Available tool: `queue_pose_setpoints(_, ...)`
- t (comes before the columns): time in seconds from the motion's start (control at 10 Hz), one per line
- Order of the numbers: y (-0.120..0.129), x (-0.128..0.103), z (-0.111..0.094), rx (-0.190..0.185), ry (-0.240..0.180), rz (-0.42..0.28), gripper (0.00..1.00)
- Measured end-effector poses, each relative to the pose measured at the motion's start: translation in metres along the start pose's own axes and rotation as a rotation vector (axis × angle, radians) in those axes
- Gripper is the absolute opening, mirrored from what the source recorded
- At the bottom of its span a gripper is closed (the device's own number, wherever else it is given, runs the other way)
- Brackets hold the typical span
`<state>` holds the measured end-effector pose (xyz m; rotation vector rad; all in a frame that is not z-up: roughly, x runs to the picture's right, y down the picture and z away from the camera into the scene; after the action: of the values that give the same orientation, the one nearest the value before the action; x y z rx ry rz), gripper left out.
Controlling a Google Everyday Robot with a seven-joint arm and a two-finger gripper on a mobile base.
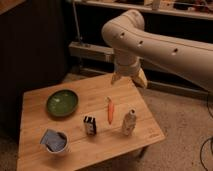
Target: Move the arm in a circular motion
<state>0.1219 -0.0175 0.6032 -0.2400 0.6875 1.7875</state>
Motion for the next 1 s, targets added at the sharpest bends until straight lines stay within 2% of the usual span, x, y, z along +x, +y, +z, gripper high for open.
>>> queue_pose_setpoints(0.3,-0.074,0.027,0.002,0.010,0.006,0.138,0.80)
queue_pose_setpoints(0.5,-0.125,0.054,0.006,0.006,0.020,0.227,0.80)
queue_pose_setpoints(0.6,-0.143,0.072,0.008,-0.003,0.032,0.244,0.80)
queue_pose_setpoints(0.8,-0.163,0.105,0.008,-0.034,0.045,0.220,0.80)
queue_pose_setpoints(1.0,-0.167,0.120,0.007,-0.068,0.057,0.175,0.80)
